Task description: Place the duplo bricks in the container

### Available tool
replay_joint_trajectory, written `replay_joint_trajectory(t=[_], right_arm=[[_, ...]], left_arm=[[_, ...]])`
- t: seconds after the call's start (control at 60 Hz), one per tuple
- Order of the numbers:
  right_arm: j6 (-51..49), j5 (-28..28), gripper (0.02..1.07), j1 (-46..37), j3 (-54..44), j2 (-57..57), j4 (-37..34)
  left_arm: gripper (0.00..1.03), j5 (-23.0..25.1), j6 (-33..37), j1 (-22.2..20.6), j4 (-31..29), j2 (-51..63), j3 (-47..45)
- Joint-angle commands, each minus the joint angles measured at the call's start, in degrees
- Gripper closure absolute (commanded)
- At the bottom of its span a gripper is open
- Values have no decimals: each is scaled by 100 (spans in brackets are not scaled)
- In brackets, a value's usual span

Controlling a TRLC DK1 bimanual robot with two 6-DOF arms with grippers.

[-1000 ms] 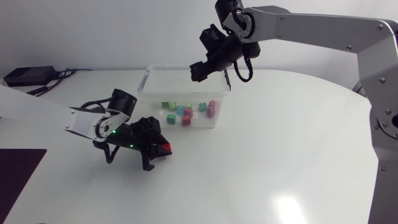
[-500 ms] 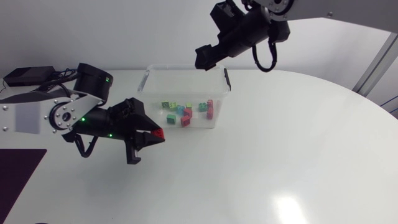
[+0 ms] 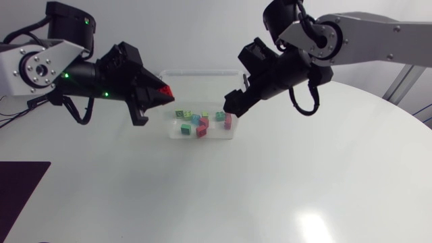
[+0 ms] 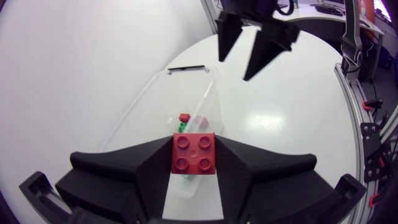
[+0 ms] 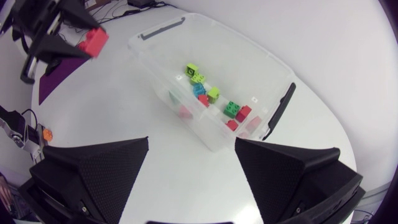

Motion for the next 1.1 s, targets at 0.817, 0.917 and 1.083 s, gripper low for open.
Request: replay_joint_trajectory(t=[0.817,0.917,1.083], right_arm=[[-211,275,6,545,-2068,-919,456],[-211,266,6,545,-2094,-928,456],[-229,283,6,563,-2182,-963,465]], left_arm=[[74,-345,-340,115,391,2587,2293],[72,-416,-402,97,391,2798,2504],[30,-600,-358,18,382,3009,2601]])
